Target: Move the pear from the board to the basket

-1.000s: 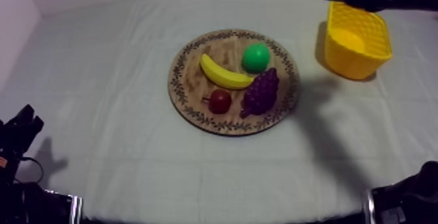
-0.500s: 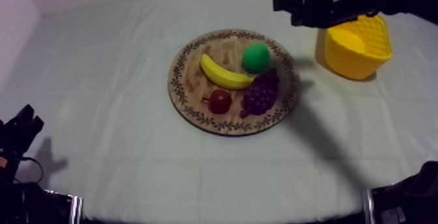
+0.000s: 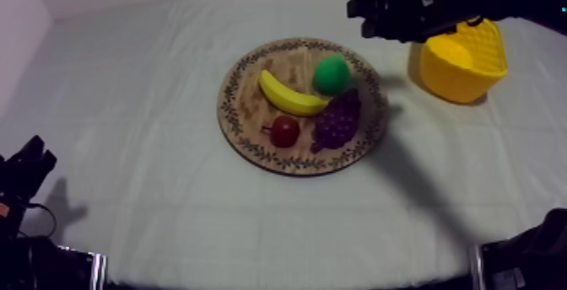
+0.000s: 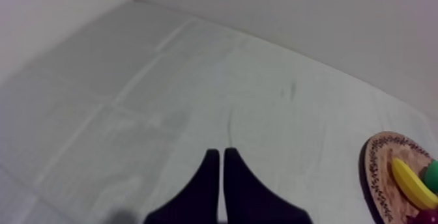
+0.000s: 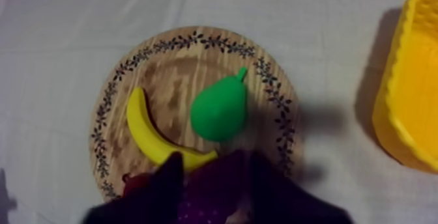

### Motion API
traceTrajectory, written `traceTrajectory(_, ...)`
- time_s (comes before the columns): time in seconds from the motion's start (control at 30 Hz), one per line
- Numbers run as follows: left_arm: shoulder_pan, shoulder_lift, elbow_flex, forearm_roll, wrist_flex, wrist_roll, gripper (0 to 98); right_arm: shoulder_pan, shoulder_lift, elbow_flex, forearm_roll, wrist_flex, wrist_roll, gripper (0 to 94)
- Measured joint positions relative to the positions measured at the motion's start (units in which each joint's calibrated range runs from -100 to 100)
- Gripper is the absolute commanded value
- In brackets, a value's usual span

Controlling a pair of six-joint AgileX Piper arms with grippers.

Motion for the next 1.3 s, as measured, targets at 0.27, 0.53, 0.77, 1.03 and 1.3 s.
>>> traceTrajectory(0.27,0.00,0.00,0.00,0.00,0.00,0.00,0.1,0.15,0.36,-0.27,-2.12,-0.78,2.41,76.3)
traceTrajectory(0.53,0.00,0.00,0.00,0.00,0.00,0.00,0.1,-0.05,5.63,-2.75,-4.75,-0.60,4.61,76.2)
traceTrajectory(0.77,0.00,0.00,0.00,0.00,0.00,0.00,0.1,1.09,14.44,-7.80,-8.92,0.33,7.80,75.9)
traceTrajectory(1.03,0.00,0.00,0.00,0.00,0.00,0.00,0.1,1.66,25.80,-15.81,-11.56,5.11,10.73,75.1)
traceTrajectory(1.3,0.00,0.00,0.00,0.00,0.00,0.00,0.1,2.06,34.40,-23.59,-13.52,10.45,13.21,72.1)
